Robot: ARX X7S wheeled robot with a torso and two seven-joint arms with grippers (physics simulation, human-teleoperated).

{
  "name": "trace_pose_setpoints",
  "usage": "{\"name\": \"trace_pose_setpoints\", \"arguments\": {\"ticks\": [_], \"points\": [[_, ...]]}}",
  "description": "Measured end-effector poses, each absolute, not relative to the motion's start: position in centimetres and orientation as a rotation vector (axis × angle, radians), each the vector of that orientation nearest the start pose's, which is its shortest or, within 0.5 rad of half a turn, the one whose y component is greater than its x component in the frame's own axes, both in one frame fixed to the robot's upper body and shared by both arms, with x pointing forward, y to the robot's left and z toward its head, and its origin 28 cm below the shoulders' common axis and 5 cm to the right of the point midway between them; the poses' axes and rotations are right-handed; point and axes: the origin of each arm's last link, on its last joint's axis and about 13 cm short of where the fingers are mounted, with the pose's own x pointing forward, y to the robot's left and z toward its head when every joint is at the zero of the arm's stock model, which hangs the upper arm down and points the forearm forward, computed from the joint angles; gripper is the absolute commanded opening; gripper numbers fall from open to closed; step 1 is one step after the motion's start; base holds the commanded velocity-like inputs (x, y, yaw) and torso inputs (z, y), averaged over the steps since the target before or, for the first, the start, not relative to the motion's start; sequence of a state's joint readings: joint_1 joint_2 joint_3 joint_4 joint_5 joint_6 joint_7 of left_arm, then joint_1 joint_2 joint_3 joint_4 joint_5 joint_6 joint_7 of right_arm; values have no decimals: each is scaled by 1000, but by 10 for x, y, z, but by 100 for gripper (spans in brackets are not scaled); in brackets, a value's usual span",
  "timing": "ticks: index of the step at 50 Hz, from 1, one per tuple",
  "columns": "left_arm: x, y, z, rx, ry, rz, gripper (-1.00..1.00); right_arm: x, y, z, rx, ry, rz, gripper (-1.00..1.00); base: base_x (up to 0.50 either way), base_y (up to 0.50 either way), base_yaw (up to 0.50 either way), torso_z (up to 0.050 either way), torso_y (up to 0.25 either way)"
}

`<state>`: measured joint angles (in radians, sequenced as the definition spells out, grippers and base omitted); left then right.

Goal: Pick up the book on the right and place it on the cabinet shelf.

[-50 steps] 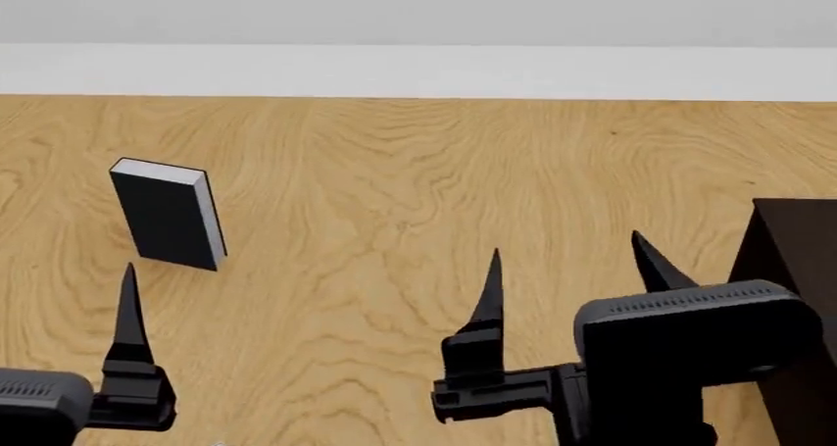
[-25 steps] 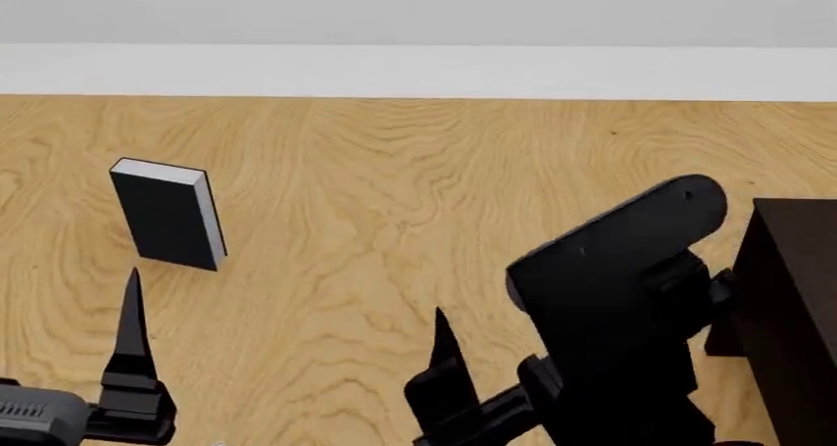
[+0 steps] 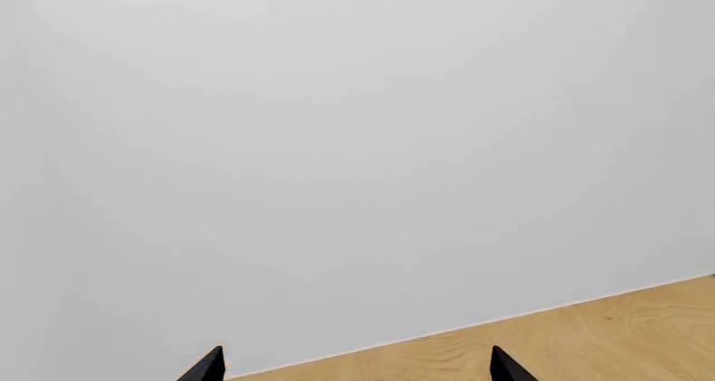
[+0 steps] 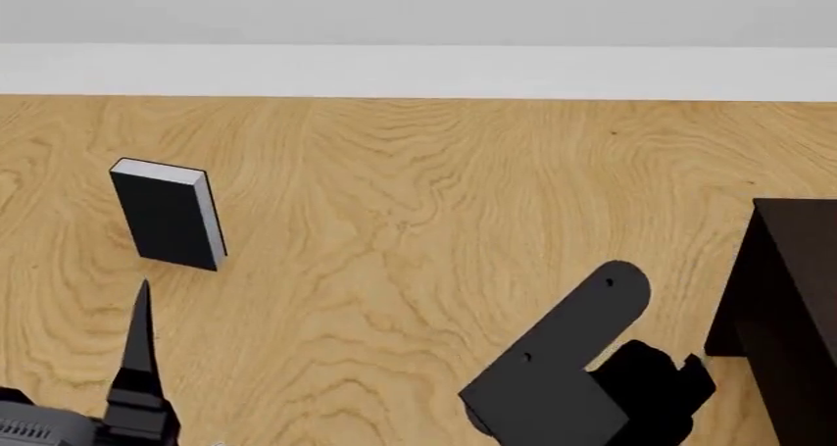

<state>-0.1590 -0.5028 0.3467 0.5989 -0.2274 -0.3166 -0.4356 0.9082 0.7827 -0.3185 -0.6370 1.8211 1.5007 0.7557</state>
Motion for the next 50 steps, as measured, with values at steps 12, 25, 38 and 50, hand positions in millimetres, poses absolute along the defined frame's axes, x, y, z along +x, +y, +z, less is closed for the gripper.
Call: {"name": "trace_pose_setpoints", "arguments": {"ticks": [12,25,38,50], "points": [[207,217,131,224,-328,-56,100,179,-143,227,-494,562,581,100,0,0,0,0,0],[206,217,131,233,-327,-61,100,181,-144,218,-505,648,568,100,0,0,0,0,0],[205,218,131,235,-327,-63,100,181,-142,209,-544,711,587,100,0,0,0,0,0],[206,219,131,234,-326,-63,100,188,-138,196,-579,746,598,100,0,0,0,0,0]]}}
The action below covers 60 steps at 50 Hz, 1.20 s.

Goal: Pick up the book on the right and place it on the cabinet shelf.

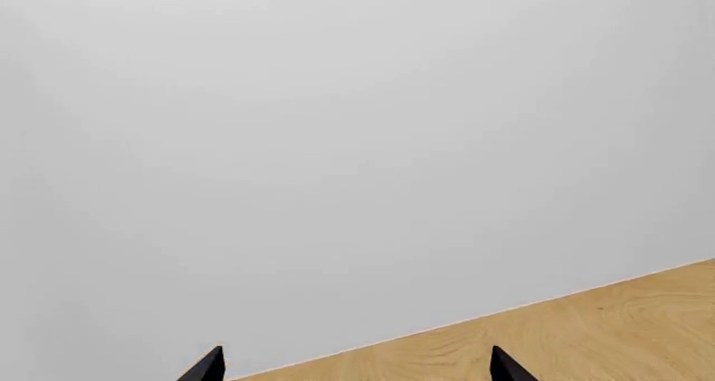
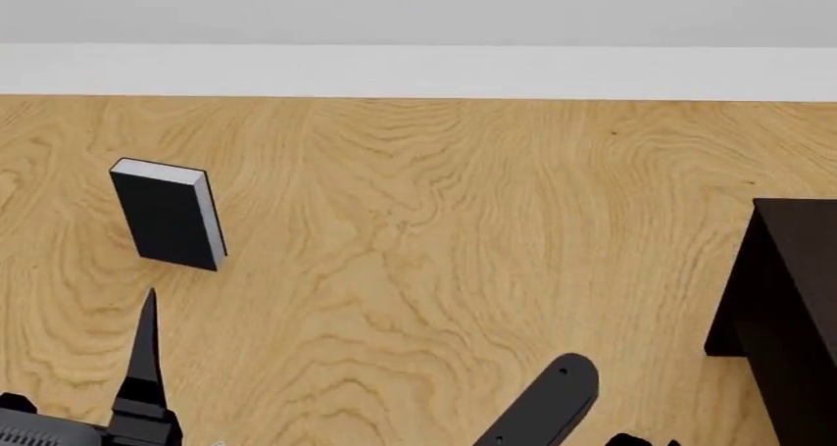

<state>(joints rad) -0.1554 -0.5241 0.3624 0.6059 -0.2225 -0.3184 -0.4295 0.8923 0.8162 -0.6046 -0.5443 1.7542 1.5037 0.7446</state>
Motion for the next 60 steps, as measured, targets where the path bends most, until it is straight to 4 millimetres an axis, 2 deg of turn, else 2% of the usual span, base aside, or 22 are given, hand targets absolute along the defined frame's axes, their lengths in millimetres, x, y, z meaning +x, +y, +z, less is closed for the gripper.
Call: {"name": "trace_pose_setpoints", "arguments": {"ticks": [30,60], "points": [[206,218,131,236,-325,-65,100,195,-132,158,-656,906,618,100,0,0,0,0,0],[205,219,130,235,-324,-65,100,205,-132,145,-680,956,596,100,0,0,0,0,0]]}}
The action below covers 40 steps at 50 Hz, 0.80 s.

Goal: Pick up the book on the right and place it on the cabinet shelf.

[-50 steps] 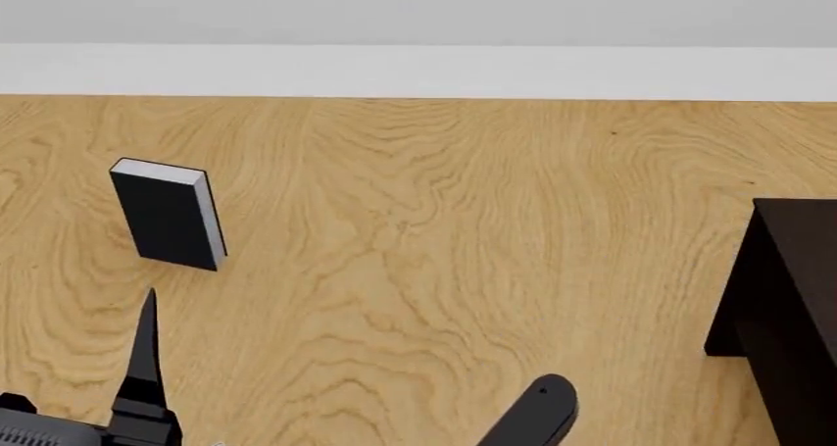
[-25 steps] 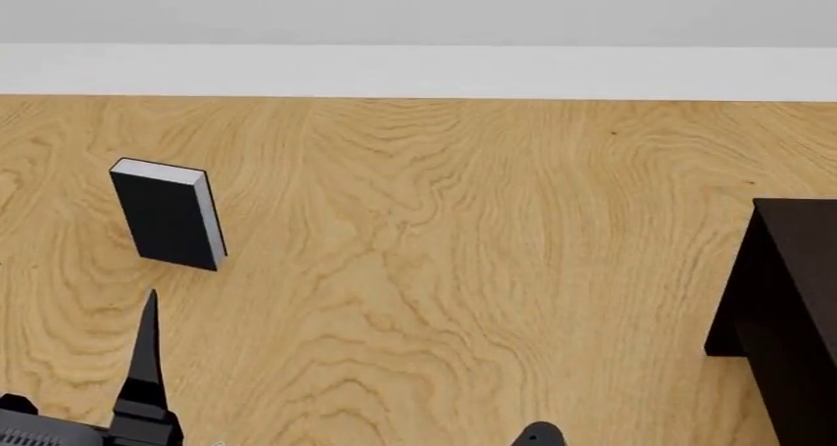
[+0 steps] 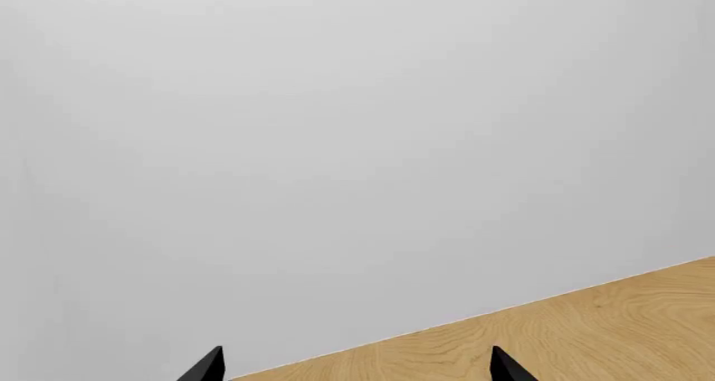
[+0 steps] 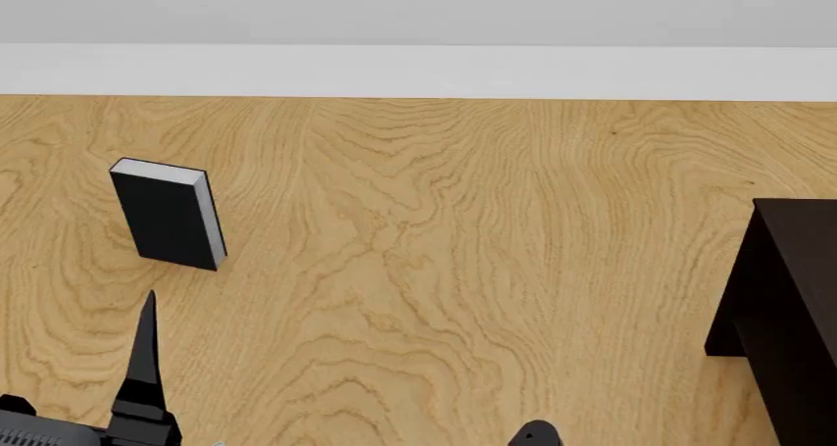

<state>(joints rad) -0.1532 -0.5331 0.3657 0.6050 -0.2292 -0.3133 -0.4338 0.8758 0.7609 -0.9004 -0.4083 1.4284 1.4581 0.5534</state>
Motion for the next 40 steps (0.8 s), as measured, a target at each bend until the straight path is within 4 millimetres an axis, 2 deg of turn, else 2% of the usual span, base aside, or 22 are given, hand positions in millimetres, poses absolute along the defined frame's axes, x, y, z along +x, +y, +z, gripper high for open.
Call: {"name": "trace_pose_setpoints", "arguments": {"ticks": [12,13,25,40], "points": [[205,219,130,236,-323,-66,100,208,-131,138,-684,972,599,100,0,0,0,0,0],[205,219,130,236,-323,-66,100,208,-130,137,-684,974,600,-100,0,0,0,0,0],[205,219,130,238,-322,-67,100,203,-128,139,-700,965,624,-100,1,0,0,0,0],[204,219,130,238,-322,-68,100,201,-126,165,-730,696,426,-100,0,0,0,0,0]]}}
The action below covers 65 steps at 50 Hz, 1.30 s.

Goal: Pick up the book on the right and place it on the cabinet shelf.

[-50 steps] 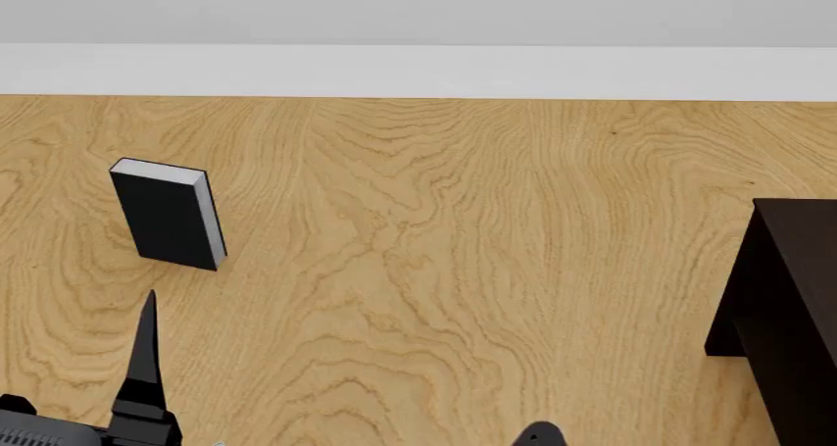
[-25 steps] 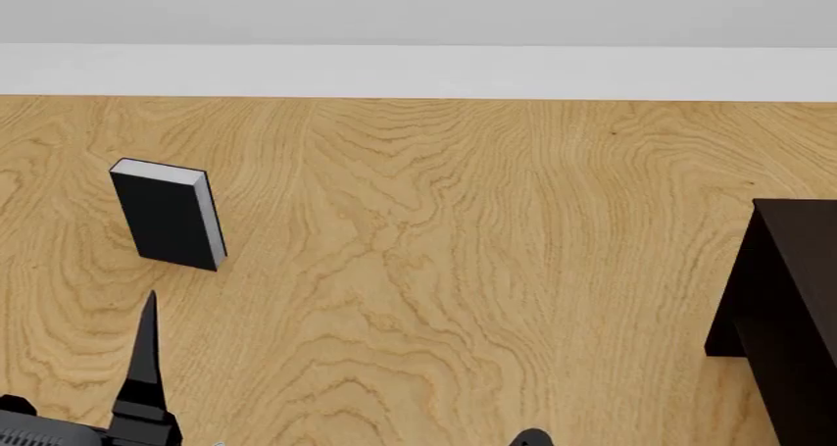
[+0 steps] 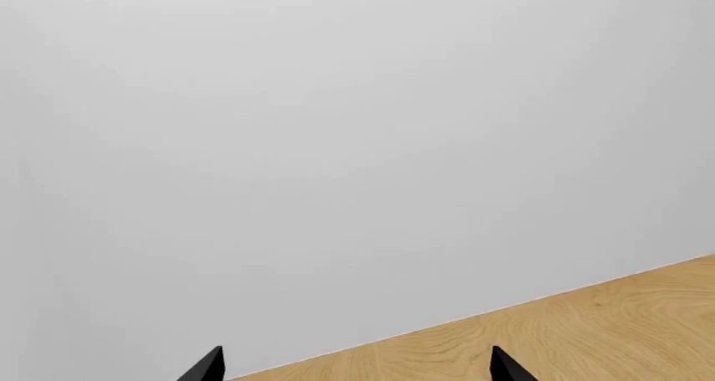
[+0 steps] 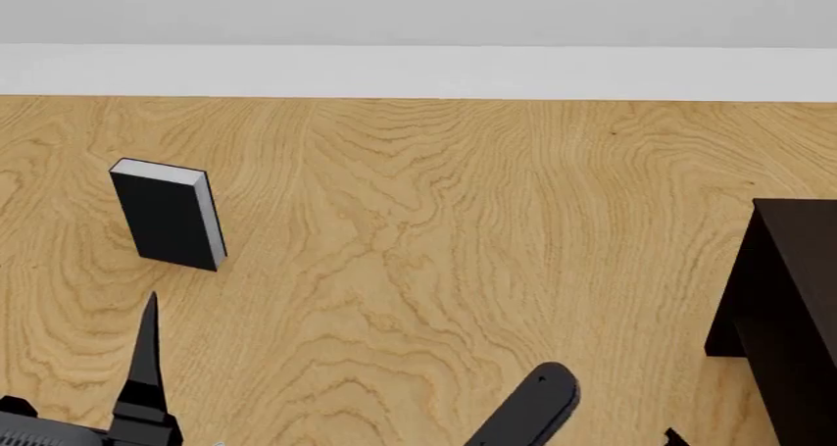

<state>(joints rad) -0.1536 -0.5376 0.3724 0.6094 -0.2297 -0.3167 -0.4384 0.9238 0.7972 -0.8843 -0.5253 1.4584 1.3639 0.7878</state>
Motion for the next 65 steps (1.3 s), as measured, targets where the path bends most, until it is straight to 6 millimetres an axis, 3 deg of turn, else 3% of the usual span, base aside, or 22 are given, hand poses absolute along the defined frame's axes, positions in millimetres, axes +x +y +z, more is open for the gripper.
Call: {"name": "trace_pose_setpoints", "arguments": {"ticks": [17,30,49,65], "points": [[204,221,131,237,-324,-63,100,204,-114,190,-701,488,314,-100,0,0,0,0,0],[204,222,132,234,-325,-60,100,222,-103,198,-637,430,287,-100,0,0,0,0,1],[204,224,133,234,-328,-51,100,252,-90,198,-629,328,149,-100,0,0,0,0,1],[204,226,134,226,-329,-43,100,275,-72,189,-782,279,10,-100,0,0,0,0,1]]}}
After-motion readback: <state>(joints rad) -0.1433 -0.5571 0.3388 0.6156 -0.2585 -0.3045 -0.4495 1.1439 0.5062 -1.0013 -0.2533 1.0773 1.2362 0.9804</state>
